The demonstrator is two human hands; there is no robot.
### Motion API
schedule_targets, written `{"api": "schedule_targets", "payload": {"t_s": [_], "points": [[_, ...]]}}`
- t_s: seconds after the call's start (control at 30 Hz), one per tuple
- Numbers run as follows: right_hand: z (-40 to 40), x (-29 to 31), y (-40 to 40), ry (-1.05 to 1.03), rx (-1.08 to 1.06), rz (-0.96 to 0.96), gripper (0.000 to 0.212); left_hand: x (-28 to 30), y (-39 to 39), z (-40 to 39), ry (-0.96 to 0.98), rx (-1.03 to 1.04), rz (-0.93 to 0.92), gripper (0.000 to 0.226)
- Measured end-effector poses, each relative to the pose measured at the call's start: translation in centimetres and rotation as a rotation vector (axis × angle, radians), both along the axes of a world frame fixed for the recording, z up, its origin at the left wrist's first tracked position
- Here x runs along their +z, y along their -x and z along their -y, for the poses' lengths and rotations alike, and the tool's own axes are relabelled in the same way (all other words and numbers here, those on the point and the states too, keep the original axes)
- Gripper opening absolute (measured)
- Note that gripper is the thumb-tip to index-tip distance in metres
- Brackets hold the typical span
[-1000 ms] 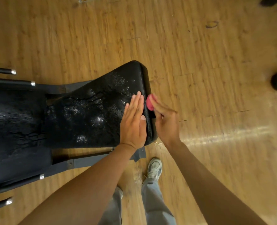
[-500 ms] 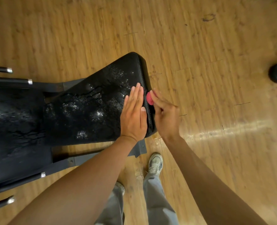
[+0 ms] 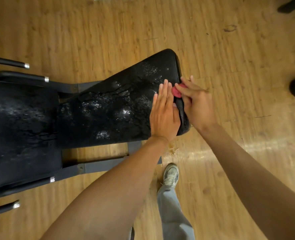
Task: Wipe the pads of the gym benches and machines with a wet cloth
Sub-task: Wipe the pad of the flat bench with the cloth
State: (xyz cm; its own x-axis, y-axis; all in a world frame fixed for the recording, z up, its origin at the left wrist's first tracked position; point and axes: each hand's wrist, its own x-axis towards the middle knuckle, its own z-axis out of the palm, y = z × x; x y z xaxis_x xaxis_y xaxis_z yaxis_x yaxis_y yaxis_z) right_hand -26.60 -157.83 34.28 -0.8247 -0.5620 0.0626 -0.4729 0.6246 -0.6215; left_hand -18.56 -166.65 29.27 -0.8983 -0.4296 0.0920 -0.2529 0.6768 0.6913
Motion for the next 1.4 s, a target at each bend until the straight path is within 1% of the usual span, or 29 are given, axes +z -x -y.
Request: {"api": "schedule_targets", "payload": {"t_s": [0.07, 0.13, 0.17, 0.3, 0.37, 0.47, 0.5, 0.53, 0.6, 0.67, 0.7, 0.77, 0.87, 0.97, 1.0, 1.07, 1.13, 1.17, 1.2, 1.27, 1.33, 1.4], "points": [[-0.1, 0.5, -1.0, -0.066, 0.012, -0.115, 0.03, 0.4, -1.5, 0.1, -0.035, 0.028, -0.01, 0.063], [-1.0, 0.7, -2.8, -0.11, 0.027, -0.266, 0.026, 0.7, -3.1, 0.7, -0.055, 0.001, -0.034, 0.068], [-1.7, 0.6, -4.0, -0.136, 0.039, -0.312, 0.027, 0.8, -3.8, 1.1, -0.055, -0.027, -0.043, 0.071], [-3.3, 0.3, -8.3, -0.311, 0.107, -0.372, 0.041, 0.4, -6.4, 2.5, -0.029, -0.143, -0.062, 0.075], [-3.3, 0.9, -8.4, -0.313, 0.161, -0.3, 0.051, 0.4, -7.2, 2.7, -0.058, -0.179, -0.076, 0.073], [-3.4, 2.7, -7.7, -0.259, 0.174, -0.04, 0.077, 0.7, -7.6, 2.7, -0.143, -0.26, -0.085, 0.063], [-3.5, 3.2, -7.6, -0.232, 0.149, 0.037, 0.081, 0.9, -7.6, 2.4, -0.173, -0.28, -0.087, 0.059], [-3.5, 3.5, -7.7, -0.19, 0.109, 0.095, 0.082, 1.0, -7.5, 2.1, -0.192, -0.299, -0.091, 0.057], [-3.3, 3.6, -8.1, -0.082, -0.045, 0.223, 0.078, 1.0, -7.3, 1.4, -0.197, -0.344, -0.108, 0.056], [-3.3, 3.2, -7.8, -0.03, -0.172, 0.326, 0.071, 0.8, -6.5, 0.5, -0.141, -0.411, -0.153, 0.06], [-3.4, 2.9, -7.5, -0.036, -0.18, 0.345, 0.07, 0.5, -6.0, 0.0, -0.099, -0.44, -0.176, 0.063], [-3.6, 2.4, -6.8, -0.089, -0.125, 0.31, 0.073, -0.5, -5.5, -0.2, -0.054, -0.445, -0.214, 0.064], [-3.6, 2.0, -6.6, -0.148, 0.008, 0.227, 0.075, -2.6, -6.9, 0.1, -0.082, -0.319, -0.284, 0.061], [-3.5, 2.1, -7.2, -0.139, 0.111, 0.228, 0.068, -2.7, -7.7, -0.3, -0.16, -0.243, -0.266, 0.059], [-3.6, 2.3, -7.4, -0.12, 0.113, 0.236, 0.065, -2.0, -7.5, -0.6, -0.179, -0.238, -0.253, 0.059], [-4.0, 2.7, -7.3, -0.076, 0.069, 0.267, 0.063, -0.6, -6.7, -1.2, -0.202, -0.28, -0.199, 0.07], [-4.4, 3.2, -7.0, -0.062, 0.0, 0.322, 0.068, 0.1, -6.2, -1.7, -0.18, -0.33, -0.165, 0.083], [-4.4, 3.4, -6.9, -0.067, -0.021, 0.334, 0.07, 0.3, -6.1, -1.8, -0.157, -0.327, -0.165, 0.085], [-4.4, 3.7, -6.9, -0.07, -0.027, 0.337, 0.07, 0.3, -6.0, -1.8, -0.145, -0.309, -0.173, 0.082], [-4.2, 4.1, -6.9, -0.077, -0.018, 0.324, 0.065, 0.0, -6.1, -1.4, -0.129, -0.272, -0.205, 0.068], [-4.0, 4.3, -7.2, -0.106, 0.017, 0.273, 0.06, -0.7, -7.3, -0.7, -0.095, -0.271, -0.217, 0.058], [-3.8, 3.8, -7.6, -0.172, 0.053, 0.253, 0.068, -1.7, -9.1, 0.3, -0.067, -0.287, -0.226, 0.06]]}}
